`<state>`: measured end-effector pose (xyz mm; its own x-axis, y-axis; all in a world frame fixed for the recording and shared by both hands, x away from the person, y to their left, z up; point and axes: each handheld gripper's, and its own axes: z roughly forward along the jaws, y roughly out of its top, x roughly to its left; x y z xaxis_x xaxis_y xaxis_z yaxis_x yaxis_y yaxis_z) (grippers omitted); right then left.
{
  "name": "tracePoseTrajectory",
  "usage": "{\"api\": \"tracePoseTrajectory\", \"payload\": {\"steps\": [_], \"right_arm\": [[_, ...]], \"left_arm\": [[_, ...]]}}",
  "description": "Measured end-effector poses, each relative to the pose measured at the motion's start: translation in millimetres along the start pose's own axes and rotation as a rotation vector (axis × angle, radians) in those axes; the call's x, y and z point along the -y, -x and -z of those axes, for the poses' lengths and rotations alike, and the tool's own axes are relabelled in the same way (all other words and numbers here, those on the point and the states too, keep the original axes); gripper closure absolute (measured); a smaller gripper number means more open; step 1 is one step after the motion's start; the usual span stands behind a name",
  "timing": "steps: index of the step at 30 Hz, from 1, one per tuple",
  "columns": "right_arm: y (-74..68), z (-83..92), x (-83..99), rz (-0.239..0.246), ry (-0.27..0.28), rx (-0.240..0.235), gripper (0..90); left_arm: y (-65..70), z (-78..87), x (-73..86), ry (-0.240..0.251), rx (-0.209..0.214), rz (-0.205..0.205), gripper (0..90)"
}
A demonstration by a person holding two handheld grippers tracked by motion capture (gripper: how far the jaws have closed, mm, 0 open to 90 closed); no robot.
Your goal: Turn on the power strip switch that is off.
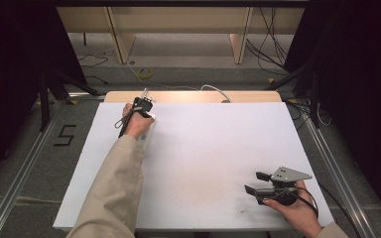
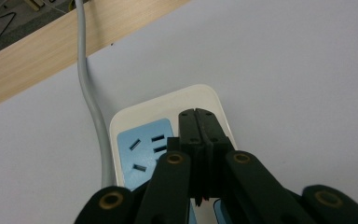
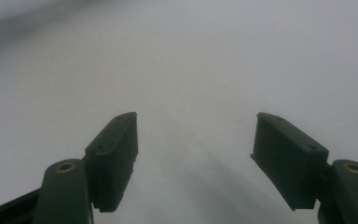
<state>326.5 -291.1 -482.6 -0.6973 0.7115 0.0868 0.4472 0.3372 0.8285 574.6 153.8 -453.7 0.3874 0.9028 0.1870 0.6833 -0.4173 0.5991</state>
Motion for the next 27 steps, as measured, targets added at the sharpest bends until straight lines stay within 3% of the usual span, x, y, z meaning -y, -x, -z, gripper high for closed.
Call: {"api": "tracePoseTrajectory", "payload": {"steps": [11, 22, 27], "right_arm": [[-0.1, -1.2, -0.5, 0.002, -0.004, 0.001, 31.6], [-0.4, -2.1, -1.3, 0.001, -0.003, 0.001, 31.6], [-0.5, -2.0, -1.4, 0.005, -0.004, 0.002, 31.6]], "left_arm": [[-0.8, 10.0, 7.3, 0.039, 0.016, 0.015, 83.0], [2.2, 24.4, 13.5, 0.051, 0.030, -0.025, 71.9], [4.0, 33.0, 16.5, 0.043, 0.065, -0.025, 65.2]]}}
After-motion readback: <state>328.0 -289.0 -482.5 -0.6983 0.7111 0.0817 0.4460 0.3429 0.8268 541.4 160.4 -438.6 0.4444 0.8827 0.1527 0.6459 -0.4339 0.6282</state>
